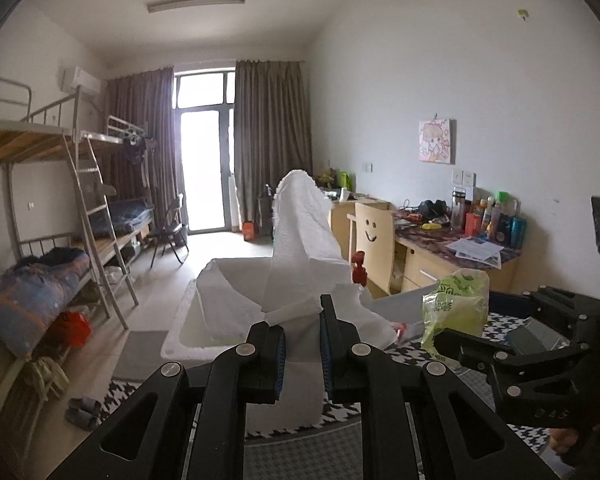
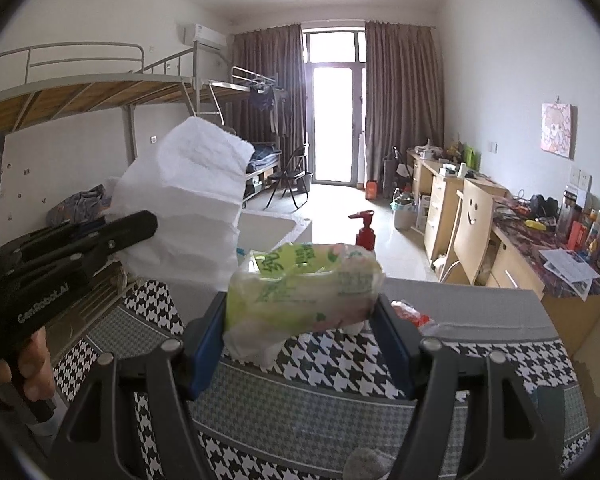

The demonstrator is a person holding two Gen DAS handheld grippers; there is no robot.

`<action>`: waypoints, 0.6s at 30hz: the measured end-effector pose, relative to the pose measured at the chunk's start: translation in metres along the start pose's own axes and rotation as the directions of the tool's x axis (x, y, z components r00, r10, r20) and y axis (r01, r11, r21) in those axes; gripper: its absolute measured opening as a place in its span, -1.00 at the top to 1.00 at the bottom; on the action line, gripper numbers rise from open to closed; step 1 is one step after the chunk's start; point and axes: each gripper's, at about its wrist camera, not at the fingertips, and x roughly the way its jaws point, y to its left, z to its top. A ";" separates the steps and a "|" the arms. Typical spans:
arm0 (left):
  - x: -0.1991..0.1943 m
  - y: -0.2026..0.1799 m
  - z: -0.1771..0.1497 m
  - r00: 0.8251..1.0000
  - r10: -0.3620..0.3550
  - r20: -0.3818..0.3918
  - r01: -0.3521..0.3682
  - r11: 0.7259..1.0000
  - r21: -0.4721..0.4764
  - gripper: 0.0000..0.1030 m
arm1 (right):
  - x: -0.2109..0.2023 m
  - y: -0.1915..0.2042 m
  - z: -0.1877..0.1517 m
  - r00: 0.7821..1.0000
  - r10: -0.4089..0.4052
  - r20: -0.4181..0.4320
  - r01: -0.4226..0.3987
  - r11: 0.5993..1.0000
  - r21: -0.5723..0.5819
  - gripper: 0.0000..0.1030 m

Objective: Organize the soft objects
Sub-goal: 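Carry the tissue pack in the left tool while the right tool carries the wipes to the box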

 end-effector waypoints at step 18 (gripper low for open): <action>0.056 0.029 0.013 0.992 0.105 -0.068 -0.107 0.994 -0.027 0.69 | 0.033 0.015 0.026 1.000 0.015 -0.022 -0.016 0.998 -0.065 -0.43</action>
